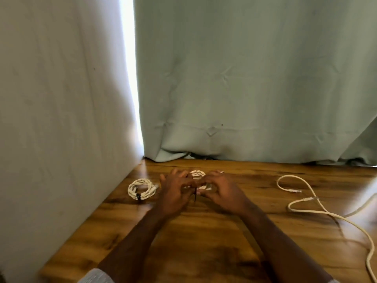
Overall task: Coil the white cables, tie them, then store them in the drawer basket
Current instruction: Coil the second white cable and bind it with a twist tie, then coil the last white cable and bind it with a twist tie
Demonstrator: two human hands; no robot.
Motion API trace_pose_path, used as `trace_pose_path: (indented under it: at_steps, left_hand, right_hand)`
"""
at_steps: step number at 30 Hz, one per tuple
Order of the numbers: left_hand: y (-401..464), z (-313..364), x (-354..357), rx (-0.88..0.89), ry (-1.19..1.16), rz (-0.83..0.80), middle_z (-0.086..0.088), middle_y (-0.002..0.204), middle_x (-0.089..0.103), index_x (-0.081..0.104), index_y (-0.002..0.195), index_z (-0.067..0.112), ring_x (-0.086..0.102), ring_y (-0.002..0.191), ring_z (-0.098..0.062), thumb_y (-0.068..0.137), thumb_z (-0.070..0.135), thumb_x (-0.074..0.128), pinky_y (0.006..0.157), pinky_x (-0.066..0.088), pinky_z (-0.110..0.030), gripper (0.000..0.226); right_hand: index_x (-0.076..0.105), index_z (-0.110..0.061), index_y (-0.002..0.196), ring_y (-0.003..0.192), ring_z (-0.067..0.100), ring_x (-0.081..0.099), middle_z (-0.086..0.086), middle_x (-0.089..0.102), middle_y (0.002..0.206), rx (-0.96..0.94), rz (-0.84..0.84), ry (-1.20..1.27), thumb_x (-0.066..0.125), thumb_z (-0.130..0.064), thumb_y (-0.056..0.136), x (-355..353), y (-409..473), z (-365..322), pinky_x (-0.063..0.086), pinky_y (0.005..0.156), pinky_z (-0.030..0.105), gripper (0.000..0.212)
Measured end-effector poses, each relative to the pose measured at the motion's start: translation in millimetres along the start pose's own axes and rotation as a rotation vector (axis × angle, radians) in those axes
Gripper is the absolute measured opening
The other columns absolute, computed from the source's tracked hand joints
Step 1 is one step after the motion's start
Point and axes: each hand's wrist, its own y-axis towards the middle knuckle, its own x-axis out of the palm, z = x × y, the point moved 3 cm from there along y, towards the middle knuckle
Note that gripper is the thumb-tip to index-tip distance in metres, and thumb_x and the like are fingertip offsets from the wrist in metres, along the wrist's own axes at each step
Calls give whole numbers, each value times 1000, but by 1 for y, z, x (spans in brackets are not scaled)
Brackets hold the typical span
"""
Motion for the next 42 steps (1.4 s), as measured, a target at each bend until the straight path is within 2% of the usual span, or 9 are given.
trace_pose_path:
  at_steps: [8, 11, 13, 15, 18, 23, 28, 34, 42]
  left_hand:
    - [-61, -55, -63, -103, 72, -70, 31, 93, 51, 61, 79, 52, 45, 98, 1, 82, 46, 56, 77, 23, -36, 9]
    - [-76, -64, -82, -165, 43, -131, 30, 105, 59, 58, 76, 57, 48, 105, 7, 80, 40, 62, 88, 37, -39, 18]
    - [-80, -68, -97, -180, -9, -148, 22, 115, 64, 67, 90, 53, 57, 106, 7, 75, 18, 73, 88, 45, -18, 39]
    - [-80, -74, -113, -177, 41, -149, 29, 103, 65, 71, 103, 46, 62, 93, 9, 71, 5, 71, 77, 44, -6, 52]
    - [-73, -88, -129, -238, 98, -147, 23, 88, 64, 73, 103, 41, 62, 81, 2, 78, 13, 63, 75, 49, -20, 39]
    - [-66, -103, -132, -357, 103, -170, 1, 89, 72, 77, 92, 20, 66, 82, -16, 81, 12, 71, 78, 55, -38, 14]
    - [-51, -93, -123, -301, 63, -132, -1, 89, 74, 78, 93, 15, 67, 81, -16, 82, 11, 73, 77, 54, -34, 13]
    - [-15, -51, -78, -206, -28, -132, 8, 82, 69, 75, 84, 16, 61, 77, -2, 84, 7, 70, 70, 46, -20, 10]
    - [32, 53, 41, -47, -229, -274, 4, 75, 70, 74, 80, 15, 64, 72, -14, 84, 10, 68, 68, 50, -31, 9]
  right_hand:
    - [67, -27, 114, 113, 16, 52, -3, 60, 119, -66, -141, -33, 66, -45, 92, 68, 18, -81, 46, 95, 35, 29]
    - [68, -29, 112, 108, 19, 55, -3, 61, 114, -91, -197, -26, 64, -48, 87, 89, 24, -97, 50, 92, 41, 31]
    - [68, -31, 117, 111, 19, 55, -4, 62, 118, -88, -181, -32, 65, -46, 86, 96, 29, -104, 49, 94, 38, 34]
    - [69, -31, 118, 113, 19, 54, -3, 62, 121, -72, -156, -40, 68, -44, 87, 99, 35, -109, 48, 96, 36, 33]
    - [70, -32, 118, 113, 20, 55, -2, 61, 125, -63, -154, -40, 69, -43, 88, 104, 42, -119, 48, 95, 34, 32]
    - [67, -27, 123, 118, 21, 54, -2, 56, 135, -62, -138, -47, 71, -42, 87, 111, 47, -130, 49, 99, 38, 39]
    - [60, -24, 127, 115, 16, 53, -6, 47, 138, -88, -98, -17, 74, -40, 85, 103, 39, -127, 48, 97, 35, 47]
    - [61, -25, 123, 113, 14, 52, -9, 48, 129, 26, -20, -68, 65, -31, 93, 63, 12, -85, 50, 94, 33, 31]
    - [72, -14, 97, 98, 27, 62, 7, 67, 105, 224, 184, -250, 62, -15, 88, -47, -66, 2, 50, 89, 38, 14]
